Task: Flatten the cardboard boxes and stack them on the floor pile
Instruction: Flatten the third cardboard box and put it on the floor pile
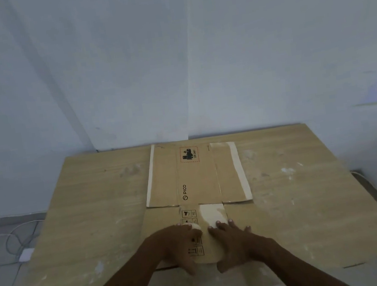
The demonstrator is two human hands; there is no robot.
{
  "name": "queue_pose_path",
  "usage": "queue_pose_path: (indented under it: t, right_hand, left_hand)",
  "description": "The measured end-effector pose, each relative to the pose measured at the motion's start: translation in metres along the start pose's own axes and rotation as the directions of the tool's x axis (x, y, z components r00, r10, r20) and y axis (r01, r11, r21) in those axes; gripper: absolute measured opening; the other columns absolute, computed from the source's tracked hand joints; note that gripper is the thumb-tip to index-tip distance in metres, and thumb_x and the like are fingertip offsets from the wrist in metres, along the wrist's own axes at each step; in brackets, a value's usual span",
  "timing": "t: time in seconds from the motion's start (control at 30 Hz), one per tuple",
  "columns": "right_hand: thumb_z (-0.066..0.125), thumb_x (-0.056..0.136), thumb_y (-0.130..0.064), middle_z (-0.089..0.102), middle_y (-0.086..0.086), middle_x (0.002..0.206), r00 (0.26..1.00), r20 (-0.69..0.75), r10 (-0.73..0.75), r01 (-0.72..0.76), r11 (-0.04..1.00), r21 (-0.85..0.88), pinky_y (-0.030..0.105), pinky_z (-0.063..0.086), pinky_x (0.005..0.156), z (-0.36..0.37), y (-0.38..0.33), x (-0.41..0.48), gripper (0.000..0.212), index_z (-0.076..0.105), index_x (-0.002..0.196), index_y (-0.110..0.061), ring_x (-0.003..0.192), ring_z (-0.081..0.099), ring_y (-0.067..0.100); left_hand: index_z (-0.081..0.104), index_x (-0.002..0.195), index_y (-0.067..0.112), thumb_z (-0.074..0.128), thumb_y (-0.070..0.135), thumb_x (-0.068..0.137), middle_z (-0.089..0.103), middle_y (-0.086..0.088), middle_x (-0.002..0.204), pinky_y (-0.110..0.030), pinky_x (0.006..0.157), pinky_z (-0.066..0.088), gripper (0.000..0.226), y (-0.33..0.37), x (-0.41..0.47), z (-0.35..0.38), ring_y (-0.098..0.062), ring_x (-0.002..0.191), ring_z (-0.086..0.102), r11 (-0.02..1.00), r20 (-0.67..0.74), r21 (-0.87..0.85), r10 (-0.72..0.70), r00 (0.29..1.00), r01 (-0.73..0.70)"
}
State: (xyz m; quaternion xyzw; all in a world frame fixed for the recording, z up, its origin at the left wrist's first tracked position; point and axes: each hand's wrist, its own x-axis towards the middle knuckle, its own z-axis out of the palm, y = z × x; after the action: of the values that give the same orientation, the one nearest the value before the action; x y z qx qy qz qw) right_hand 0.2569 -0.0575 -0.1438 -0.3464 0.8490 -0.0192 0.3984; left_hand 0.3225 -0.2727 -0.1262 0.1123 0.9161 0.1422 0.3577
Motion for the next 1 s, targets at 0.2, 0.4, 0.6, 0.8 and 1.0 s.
queue_pose_path:
  t: [0.2,0.4,0.6,0.8,1.0]
  right_hand:
    - [0.057,0.081,-0.055,0.024,0.002,0.159,0.978,-0.201,-0.052,0.044,0.998,-0.047,0.06,0.029,0.111,-0.042,-0.006,-0.03,0.089,0.015,0.153,-0.026,0.14,0.033,0.029]
    - [0.05,0.087,-0.028,0.053,0.013,0.128,0.981,-0.19,-0.035,-0.002,0.982,-0.19,0.052,0.046,0.095,-0.045,0.007,-0.038,0.048,0.041,0.132,-0.018,0.114,0.054,0.035]
    - [0.048,0.091,-0.026,0.049,0.014,0.138,0.973,-0.221,-0.065,0.014,0.975,-0.222,0.051,0.045,0.099,-0.046,0.009,-0.047,0.051,0.037,0.14,-0.018,0.123,0.05,0.034]
    - [0.046,0.093,-0.006,0.042,0.012,0.146,0.958,-0.288,-0.013,-0.058,0.97,-0.235,0.047,0.044,0.097,-0.04,0.021,-0.066,0.067,0.021,0.15,-0.03,0.122,0.049,0.033]
    - [0.045,0.092,-0.001,0.048,0.013,0.138,0.944,-0.329,0.007,-0.087,0.969,-0.23,0.047,0.045,0.095,-0.041,0.03,-0.075,0.069,0.023,0.149,-0.032,0.118,0.05,0.035]
  left_hand:
    - [0.045,0.14,0.032,0.066,0.064,0.071,0.059,0.0,0.134,-0.031,0.096,0.045,0.079,0.007,-0.027,-0.034,-0.022,0.115,0.058,0.999,-0.211,-0.02,-0.05,0.976,0.047]
    - [0.041,0.143,0.033,0.055,0.055,0.079,0.056,0.001,0.138,-0.034,0.095,0.046,0.069,0.037,-0.039,-0.028,-0.023,0.119,0.056,0.993,-0.291,-0.041,-0.119,0.949,0.112]
    - [0.036,0.148,0.031,0.054,0.02,0.091,0.051,0.0,0.145,-0.032,0.099,0.043,0.061,0.051,-0.043,-0.016,-0.022,0.125,0.053,0.976,-0.336,-0.121,-0.213,0.918,0.182]
    - [0.041,0.145,0.032,0.048,0.015,0.089,0.06,-0.01,0.133,-0.037,0.09,0.048,0.059,0.042,-0.044,-0.029,-0.03,0.111,0.06,0.984,-0.291,-0.063,-0.176,0.94,0.165]
    - [0.028,0.151,0.032,0.047,0.014,0.089,0.048,-0.003,0.146,-0.039,0.102,0.043,0.068,0.048,-0.035,-0.017,-0.025,0.125,0.052,0.985,-0.297,-0.099,-0.166,0.94,0.143]
